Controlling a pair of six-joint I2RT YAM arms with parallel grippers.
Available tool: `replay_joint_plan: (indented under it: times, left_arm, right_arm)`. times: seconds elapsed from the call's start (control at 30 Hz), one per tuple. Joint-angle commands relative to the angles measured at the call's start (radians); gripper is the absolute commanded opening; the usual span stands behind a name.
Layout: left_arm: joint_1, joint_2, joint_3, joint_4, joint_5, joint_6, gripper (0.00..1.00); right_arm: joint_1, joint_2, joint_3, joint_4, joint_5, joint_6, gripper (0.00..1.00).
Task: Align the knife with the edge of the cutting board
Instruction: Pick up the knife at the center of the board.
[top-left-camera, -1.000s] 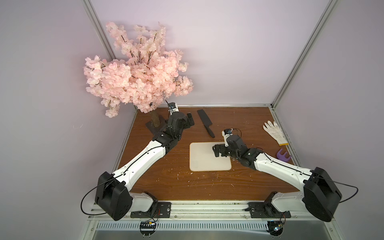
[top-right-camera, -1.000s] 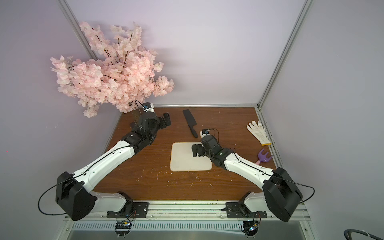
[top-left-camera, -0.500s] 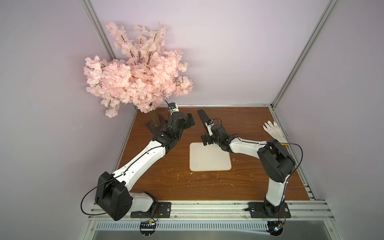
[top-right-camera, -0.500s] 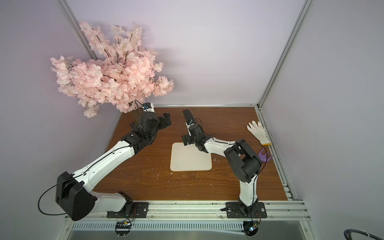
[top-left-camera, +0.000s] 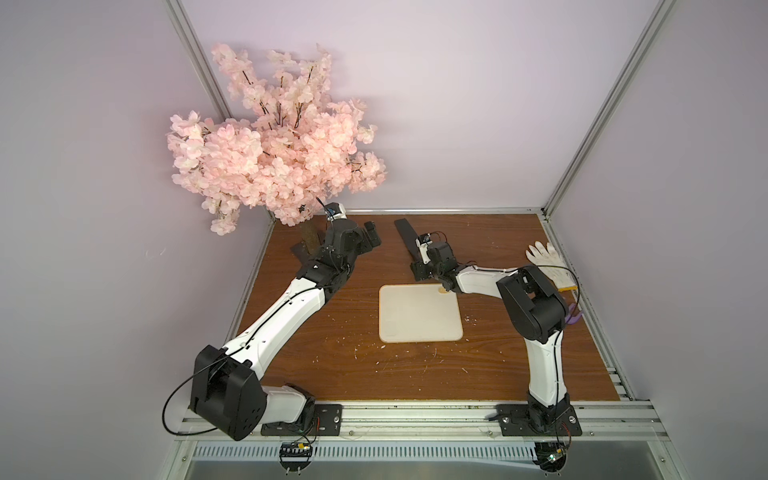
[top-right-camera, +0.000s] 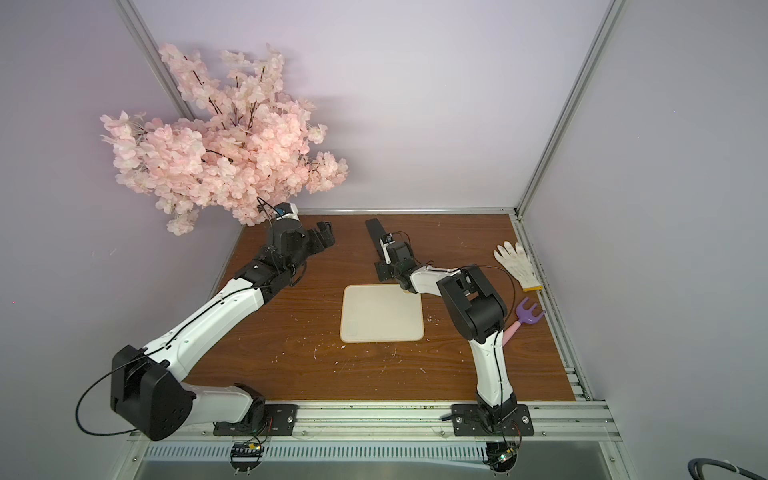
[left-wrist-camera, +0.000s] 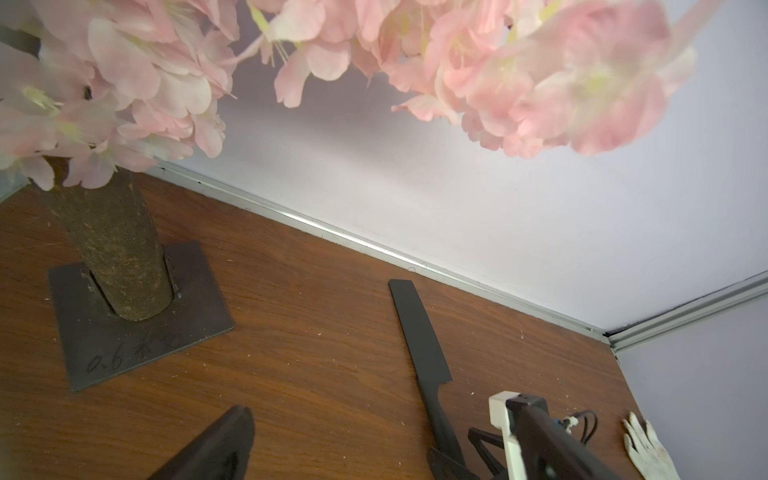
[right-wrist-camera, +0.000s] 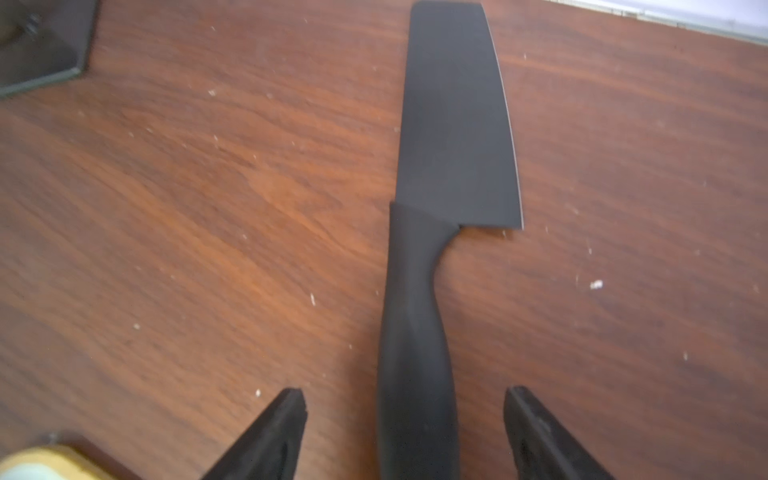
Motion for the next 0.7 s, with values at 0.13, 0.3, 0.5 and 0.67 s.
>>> replay_joint_plan:
  times: [0.13,0.3,0.5,0.67]
  left_arm:
    - [0.016,0.003,0.012,-0.001,0.043,-0.015,1.0]
    - [0.017,-0.002,0.013,-0.003,0.046,-0.01,1.0]
    - [0.018,-0.005,0.013,-0.002,0.033,-0.002,1.0]
    - [0.02,-0.006,0.012,-0.001,0.033,0.002,1.0]
  right_arm:
    - [-0.012,0.037,0.07,-0.045,-0.042,-0.012,0.7]
    - [-0.019,0.06,0.121,-0.108,-0.037,-0.02,0.66]
    - [-0.022,0.111,0.22,-0.217,-0.019,-0.047,0.66]
    - [-0.023,0.14,0.261,-0.27,0.001,-0.066,0.62]
